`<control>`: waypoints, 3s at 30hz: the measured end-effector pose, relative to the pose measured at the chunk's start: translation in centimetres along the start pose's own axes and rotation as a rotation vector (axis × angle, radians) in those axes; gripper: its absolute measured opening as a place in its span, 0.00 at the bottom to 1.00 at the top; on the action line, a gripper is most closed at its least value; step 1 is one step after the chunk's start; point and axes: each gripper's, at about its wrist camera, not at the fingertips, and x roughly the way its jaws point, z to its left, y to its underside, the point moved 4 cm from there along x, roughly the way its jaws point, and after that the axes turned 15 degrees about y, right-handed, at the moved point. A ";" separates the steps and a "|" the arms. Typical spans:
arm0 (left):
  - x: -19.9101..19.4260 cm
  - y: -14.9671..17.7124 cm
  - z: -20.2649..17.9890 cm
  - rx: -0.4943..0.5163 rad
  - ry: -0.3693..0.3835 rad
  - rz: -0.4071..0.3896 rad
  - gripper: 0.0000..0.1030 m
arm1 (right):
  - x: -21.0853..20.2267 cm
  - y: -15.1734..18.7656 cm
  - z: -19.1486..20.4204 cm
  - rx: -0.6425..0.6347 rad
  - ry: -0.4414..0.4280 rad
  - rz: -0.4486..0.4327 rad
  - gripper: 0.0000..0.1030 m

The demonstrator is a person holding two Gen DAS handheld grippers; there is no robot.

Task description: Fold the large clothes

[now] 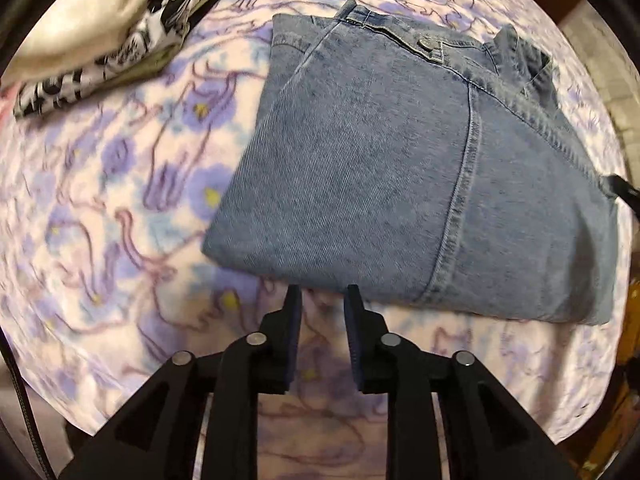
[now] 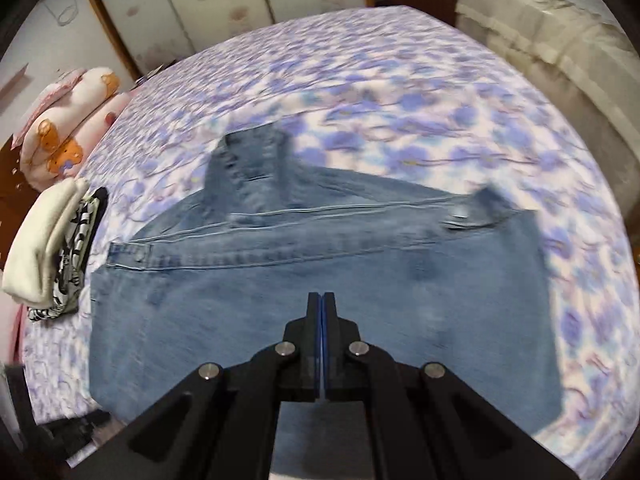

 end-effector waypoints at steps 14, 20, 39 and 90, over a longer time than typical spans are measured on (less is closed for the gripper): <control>0.7 3.6 4.5 -0.235 0.215 -0.037 0.47 | 7.2 4.8 5.8 0.014 -0.003 0.373 0.00; 1.3 2.4 6.1 -0.307 0.311 -0.084 0.51 | 8.9 4.9 5.5 0.066 -0.014 0.453 0.00; 5.8 -3.0 7.0 -0.394 0.522 -0.169 0.70 | 9.9 4.1 4.6 -0.008 -0.022 0.477 0.00; -9.1 -4.3 -22.0 0.032 0.403 -0.460 0.13 | 9.7 6.3 1.6 -0.008 -0.338 0.464 0.00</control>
